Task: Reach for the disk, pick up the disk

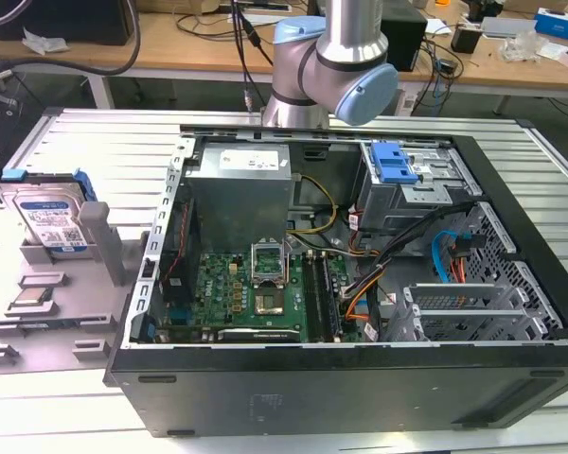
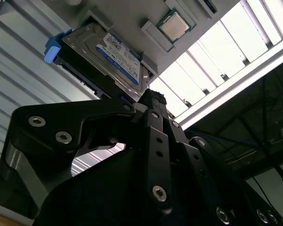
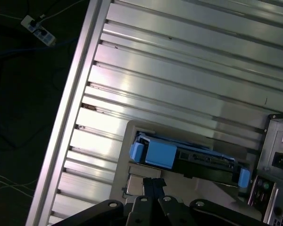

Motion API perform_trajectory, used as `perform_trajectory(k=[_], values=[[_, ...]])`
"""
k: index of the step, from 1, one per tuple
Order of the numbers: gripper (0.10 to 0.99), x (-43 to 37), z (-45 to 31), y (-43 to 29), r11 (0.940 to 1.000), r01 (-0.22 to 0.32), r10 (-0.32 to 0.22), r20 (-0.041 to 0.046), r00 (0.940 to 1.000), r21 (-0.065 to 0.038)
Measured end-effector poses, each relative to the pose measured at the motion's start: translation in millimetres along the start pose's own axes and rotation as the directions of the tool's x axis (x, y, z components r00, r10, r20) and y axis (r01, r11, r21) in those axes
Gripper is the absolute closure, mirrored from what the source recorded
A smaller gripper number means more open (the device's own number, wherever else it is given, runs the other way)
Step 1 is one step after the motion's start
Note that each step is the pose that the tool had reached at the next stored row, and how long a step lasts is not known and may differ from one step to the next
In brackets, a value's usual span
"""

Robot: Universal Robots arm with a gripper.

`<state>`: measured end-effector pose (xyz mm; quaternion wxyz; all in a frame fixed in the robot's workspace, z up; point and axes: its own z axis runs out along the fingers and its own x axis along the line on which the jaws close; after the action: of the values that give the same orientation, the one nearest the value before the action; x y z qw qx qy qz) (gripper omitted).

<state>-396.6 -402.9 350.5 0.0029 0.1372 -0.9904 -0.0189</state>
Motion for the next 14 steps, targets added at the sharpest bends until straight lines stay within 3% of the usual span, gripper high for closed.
perform_trajectory(k=[14], values=[[0.980, 0.0, 0.0, 0.0, 0.9981, 0.062, -0.062, -0.0024, 0.9981, 0.000]])
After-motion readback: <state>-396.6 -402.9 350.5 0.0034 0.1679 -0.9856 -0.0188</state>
